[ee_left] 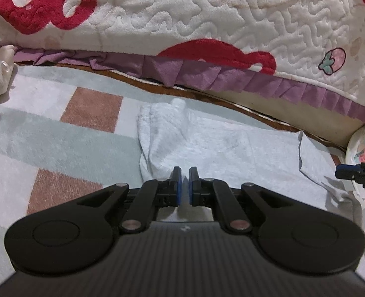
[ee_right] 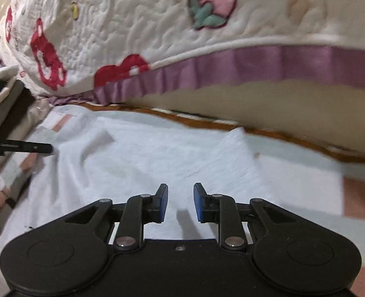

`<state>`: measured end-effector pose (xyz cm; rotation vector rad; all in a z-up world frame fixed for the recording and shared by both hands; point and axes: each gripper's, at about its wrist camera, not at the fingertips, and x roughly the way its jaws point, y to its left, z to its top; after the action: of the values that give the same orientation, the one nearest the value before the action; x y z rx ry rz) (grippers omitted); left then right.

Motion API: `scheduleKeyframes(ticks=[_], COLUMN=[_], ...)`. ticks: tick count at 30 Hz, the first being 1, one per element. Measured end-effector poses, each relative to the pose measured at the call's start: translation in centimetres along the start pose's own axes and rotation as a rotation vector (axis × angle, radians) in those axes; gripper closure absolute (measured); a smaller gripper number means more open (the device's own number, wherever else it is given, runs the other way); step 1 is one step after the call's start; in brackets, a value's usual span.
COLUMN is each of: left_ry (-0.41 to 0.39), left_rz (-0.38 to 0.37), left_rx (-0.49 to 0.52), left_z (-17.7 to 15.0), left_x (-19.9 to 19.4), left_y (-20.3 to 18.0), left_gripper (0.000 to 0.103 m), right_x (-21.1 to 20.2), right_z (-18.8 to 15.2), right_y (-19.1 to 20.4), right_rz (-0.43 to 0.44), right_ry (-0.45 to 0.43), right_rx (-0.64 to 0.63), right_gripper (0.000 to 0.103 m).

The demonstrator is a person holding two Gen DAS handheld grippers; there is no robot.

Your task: Fold clothes

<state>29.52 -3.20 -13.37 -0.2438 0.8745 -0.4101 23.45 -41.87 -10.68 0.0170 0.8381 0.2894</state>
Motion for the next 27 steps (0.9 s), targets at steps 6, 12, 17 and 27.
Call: scheduleKeyframes(ticks=[6,12,17,27], left_ry=[0.005,0.015,0.019,-0.033], left_rz=[0.004,0.005,0.008,0.002], left_rx=[-0.001,0.007,0.014,0.059], left_z=[0.1,0.0,0.0,0.4], left_x=[0.3,0.6,0.7,0.4], left_y=[0.2,0.2,0.1,-0.5], left_gripper=[0.099,0.098,0.098,0.09], right_x=[2.0,5.2,3.2,-4.1], right_z=[0.7,-0.2,0.4,2.4], right_y=[-0.5,0.0,-1.1,-8.5], right_rz=[0.0,-0.031,-0.006,-0.402], right_ry=[0.135,0.151,0.038,-0.173], right_rx=[-0.143,-0.15,-0.04,0.121], right_gripper=[0.078,0.069,0.1,0.101])
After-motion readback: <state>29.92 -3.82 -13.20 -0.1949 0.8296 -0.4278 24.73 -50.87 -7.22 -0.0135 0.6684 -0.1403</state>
